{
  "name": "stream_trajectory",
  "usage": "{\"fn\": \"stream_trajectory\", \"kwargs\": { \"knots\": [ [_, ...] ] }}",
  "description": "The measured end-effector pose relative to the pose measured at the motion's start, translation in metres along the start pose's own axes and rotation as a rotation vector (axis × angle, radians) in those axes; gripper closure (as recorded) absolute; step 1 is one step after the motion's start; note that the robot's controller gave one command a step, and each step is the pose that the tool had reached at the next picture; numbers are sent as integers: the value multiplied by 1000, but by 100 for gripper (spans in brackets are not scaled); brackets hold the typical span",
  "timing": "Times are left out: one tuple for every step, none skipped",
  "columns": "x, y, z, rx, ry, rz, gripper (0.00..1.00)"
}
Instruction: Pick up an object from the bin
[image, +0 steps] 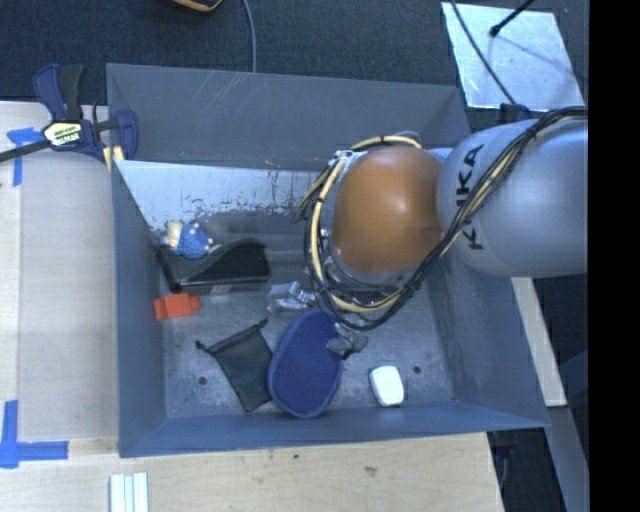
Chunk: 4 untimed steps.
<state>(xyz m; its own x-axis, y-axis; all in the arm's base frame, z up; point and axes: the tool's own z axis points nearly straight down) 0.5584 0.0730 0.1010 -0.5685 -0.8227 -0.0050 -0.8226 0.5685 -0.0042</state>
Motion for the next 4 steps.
{"fn": "stream_trajectory", "kwargs": {
  "knots": [
    [-17,45,1,-6,3,-376,0],
    [-46,62,29,-4,5,-818,0],
    [-46,61,28,-4,6,-813,0],
    [-49,63,27,-3,-1,-815,100]
  ]
}}
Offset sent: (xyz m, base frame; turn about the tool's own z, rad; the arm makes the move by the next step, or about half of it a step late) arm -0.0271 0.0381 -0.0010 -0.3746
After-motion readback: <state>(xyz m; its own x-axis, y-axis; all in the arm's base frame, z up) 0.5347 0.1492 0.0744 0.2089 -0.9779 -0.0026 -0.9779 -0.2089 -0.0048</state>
